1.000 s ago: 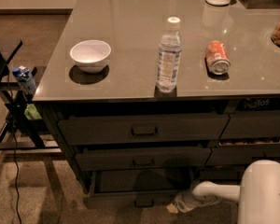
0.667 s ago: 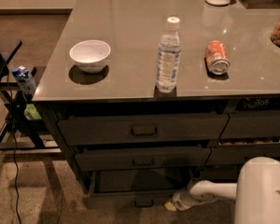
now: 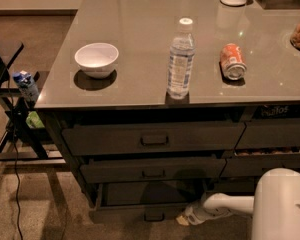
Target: Close bottom drawer
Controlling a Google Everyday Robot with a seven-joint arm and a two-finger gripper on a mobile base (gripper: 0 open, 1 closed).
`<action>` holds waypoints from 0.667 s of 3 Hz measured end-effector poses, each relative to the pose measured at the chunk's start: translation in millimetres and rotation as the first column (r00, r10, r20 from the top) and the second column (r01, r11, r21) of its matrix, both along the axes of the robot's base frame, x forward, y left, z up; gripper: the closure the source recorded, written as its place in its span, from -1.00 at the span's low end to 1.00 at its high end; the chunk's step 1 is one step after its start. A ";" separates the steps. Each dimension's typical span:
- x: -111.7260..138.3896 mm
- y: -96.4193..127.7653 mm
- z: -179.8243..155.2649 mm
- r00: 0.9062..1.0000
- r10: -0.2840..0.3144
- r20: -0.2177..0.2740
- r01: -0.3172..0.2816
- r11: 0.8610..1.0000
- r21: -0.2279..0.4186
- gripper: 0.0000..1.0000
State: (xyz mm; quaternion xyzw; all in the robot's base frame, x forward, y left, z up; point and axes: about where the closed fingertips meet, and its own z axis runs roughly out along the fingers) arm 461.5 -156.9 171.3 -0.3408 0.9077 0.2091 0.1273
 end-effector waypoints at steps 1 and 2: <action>0.0 0.0 0.0 1.000 0.000 0.000 0.000 1.000 0.000 -0.30; 0.0 0.0 0.0 1.000 0.000 0.000 0.000 1.000 0.000 -0.76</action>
Offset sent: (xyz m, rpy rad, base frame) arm 0.0000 0.0000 0.0000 0.0000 0.0000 0.0000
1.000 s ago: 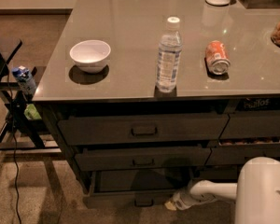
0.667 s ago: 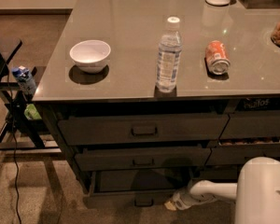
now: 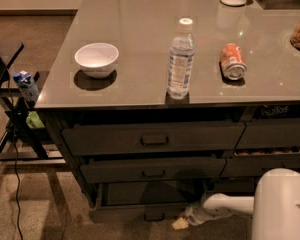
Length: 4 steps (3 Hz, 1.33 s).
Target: Close bottom drawer
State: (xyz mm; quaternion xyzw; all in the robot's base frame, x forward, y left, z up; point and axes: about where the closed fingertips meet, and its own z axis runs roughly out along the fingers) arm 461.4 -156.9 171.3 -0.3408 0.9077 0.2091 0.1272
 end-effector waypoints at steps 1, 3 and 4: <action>-0.1 0.1 -0.1 1.000 0.000 0.000 0.000 1.000 0.000 -1.00; -0.1 0.1 -0.1 1.000 0.000 0.000 0.000 1.000 0.000 -0.65; -0.1 0.1 -0.1 1.000 0.000 0.000 0.000 1.000 0.000 -0.19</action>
Offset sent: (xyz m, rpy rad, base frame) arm 0.0000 0.0000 0.0000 0.0000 0.0000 0.0000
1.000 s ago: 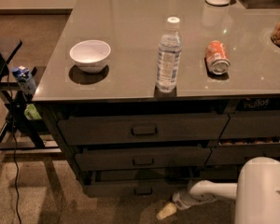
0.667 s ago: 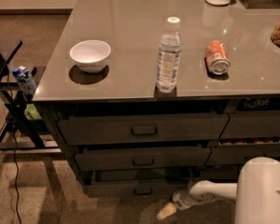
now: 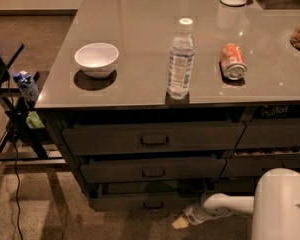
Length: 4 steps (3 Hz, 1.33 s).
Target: Close bottom drawer
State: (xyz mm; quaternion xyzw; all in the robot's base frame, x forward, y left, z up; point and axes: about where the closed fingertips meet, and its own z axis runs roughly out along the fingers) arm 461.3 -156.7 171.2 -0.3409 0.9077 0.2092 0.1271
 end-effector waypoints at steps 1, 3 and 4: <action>0.0 0.0 0.0 1.000 0.000 0.000 0.000 1.000 0.000 0.28; 30.5 10.8 9.7 0.994 0.003 0.106 0.000 1.000 -0.027 1.00; 50.3 17.3 14.2 0.985 0.035 0.171 -0.025 0.998 -0.058 1.00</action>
Offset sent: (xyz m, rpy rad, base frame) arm 0.0256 0.0088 0.0095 -0.0220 -0.0894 -0.0241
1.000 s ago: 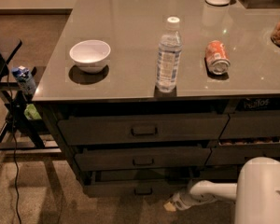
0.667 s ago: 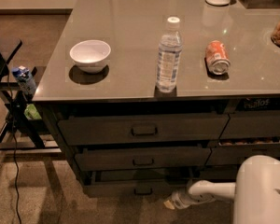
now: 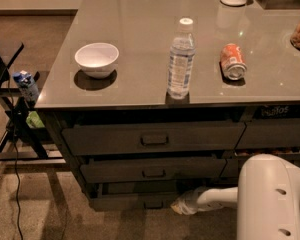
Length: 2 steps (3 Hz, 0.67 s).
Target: Close bottom drawer
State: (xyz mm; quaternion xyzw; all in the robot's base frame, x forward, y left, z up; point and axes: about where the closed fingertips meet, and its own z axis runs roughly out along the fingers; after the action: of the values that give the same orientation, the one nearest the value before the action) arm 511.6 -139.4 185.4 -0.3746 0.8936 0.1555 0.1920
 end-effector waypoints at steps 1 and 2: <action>13.1 5.4 1.2 0.999 0.022 0.039 -0.022 1.000 -0.019 1.00; 13.5 6.0 1.1 0.999 0.023 0.040 -0.022 1.000 -0.019 0.62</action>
Offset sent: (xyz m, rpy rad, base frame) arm 0.0118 0.0049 0.0011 -0.0173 -0.0353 0.0199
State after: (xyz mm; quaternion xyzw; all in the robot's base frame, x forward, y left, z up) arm 525.2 -133.4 186.5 -0.3895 0.8868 0.1416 0.2048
